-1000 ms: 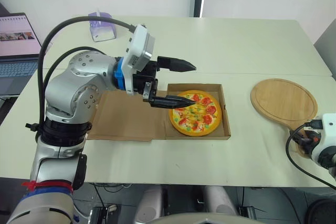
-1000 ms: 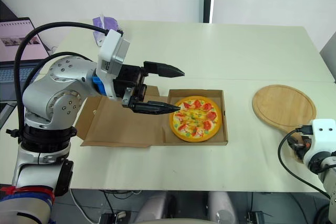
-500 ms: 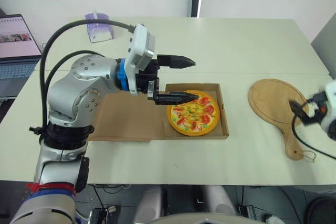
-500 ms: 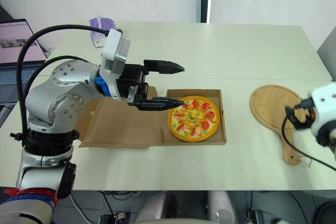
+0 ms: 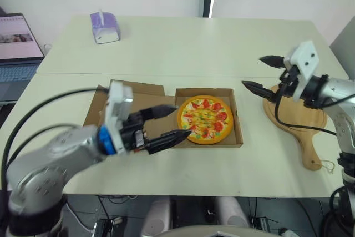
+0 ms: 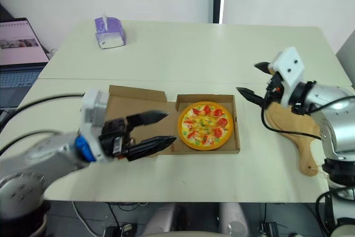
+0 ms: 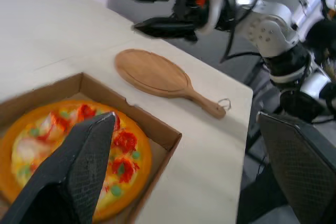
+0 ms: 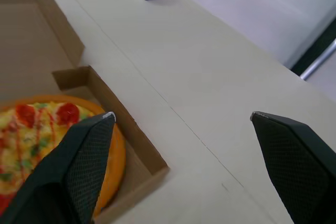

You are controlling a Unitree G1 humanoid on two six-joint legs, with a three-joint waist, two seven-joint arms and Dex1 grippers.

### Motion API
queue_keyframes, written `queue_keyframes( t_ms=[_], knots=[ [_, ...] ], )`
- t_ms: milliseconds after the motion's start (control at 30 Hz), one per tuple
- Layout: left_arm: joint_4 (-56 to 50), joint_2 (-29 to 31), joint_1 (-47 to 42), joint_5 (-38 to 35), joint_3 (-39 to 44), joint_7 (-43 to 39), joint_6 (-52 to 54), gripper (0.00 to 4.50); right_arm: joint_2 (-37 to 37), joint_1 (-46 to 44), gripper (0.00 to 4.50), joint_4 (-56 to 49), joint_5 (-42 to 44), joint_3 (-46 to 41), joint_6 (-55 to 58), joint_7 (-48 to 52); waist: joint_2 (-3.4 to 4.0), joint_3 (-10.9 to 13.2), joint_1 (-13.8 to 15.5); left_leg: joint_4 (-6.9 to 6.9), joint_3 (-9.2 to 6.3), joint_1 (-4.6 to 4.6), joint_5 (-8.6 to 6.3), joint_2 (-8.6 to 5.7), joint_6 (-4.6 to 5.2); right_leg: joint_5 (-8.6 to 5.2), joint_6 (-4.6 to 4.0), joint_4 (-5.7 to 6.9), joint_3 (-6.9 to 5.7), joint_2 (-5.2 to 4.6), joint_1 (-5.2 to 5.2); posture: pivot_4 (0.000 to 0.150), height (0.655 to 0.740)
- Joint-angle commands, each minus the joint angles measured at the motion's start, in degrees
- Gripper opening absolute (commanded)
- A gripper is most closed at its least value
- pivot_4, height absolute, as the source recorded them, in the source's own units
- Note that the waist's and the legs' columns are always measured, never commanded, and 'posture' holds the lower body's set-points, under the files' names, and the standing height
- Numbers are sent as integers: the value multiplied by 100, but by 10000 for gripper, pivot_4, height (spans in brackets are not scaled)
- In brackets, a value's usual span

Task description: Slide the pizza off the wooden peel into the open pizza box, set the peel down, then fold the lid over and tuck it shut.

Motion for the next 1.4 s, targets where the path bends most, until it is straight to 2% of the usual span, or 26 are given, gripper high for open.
queue_keyframes(
  t_ms=[33, 233, 333, 467, 633, 800, 1000, 1200, 1233, 1300, 1400],
  knots=[
    [-426, -140, 1219, -1251, 513, 1212, -530, 45000, 60, -432, 44496, -96, 320, 238, 1, 437, -6, 3, 19, 0, -2, 0, -1, 1, -1, 0, -1, -1, -2, -1, -1, 1500, 7400],
    [-630, -726, 3023, -2047, 828, 2488, -1594, 45000, 396, -811, 44496, -259, 486, 739, 117, 639, -6, 3, 174, 1, -10, 1, -10, -5, 17, -1, -5, -7, -10, -7, 8, 1500, 7400],
    [-809, -982, 3677, -2063, 765, 2805, -1917, 45000, 500, -895, 44496, -432, 610, 884, 238, 720, -7, 3, 183, 1, -7, 0, -10, -9, 17, -2, -5, -10, -10, -9, 8, 1500, 7400],
    [-1035, -1471, 4376, -1532, 519, 3091, -2301, 45000, 627, -1024, 44496, -700, 803, 1044, 447, 753, -6, 3, 143, -1, -3, -1, -11, -9, 19, -4, -7, -15, -10, -8, 7, 1500, 7400],
    [-960, -2012, 4085, -1009, 246, 3856, -2951, 45000, 698, -978, 44496, -834, 801, 1143, 544, 688, -10, 2, 162, 0, -7, 1, -12, -9, 22, -5, -8, -15, -13, -4, 15, 1500, 7400],
    [-642, -2090, 3381, -604, 20, 4276, -3199, 45000, 778, -1004, 44496, -954, 922, 1172, 703, 632, -10, 2, 150, 0, -4, 2, -12, -9, 22, -4, -8, -13, -11, -1, 16, 1500, 7400],
    [-425, -2222, 2872, -567, -299, 4564, -3339, 45000, 750, -1049, 44496, -1171, 1088, 1159, 907, 675, -12, 1, 132, 0, -2, 1, -12, -7, 22, -4, -8, -15, -10, -2, 13, 1500, 7400],
    [-345, -2433, 2805, -408, -545, 4778, -3469, 45000, 699, -1121, 44496, -1351, 1311, 1141, 1135, 654, -11, 2, 98, -2, 0, -1, -14, -7, 26, -4, -7, -19, -9, -2, 11, 1500, 7400],
    [-360, -2458, 2816, -403, -559, 4803, -3491, 41970, 694, -1134, 45000, -1353, 1307, 1141, 1131, 639, -11, 2, 95, -2, 4, -1, -16, -7, 28, -4, -7, -19, -7, -3, 10, 1500, 7400],
    [-366, -2532, 2838, -422, -585, 4891, -3562, 38814, 682, -1143, 45000, -1349, 1292, 1142, 1114, 626, -11, 2, 95, -2, 5, -1, -16, -7, 29, -3, -7, -20, -7, -3, 8, 1500, 7400],
    [-361, -2597, 2881, -423, -603, 4972, -3640, 29340, 666, -1141, 45000, -1322, 1259, 1150, 1087, 631, -11, 2, 93, -1, 10, -1, -18, -8, 31, -3, -6, -24, -5, -6, 9, 1500, 7400]
  ],
)
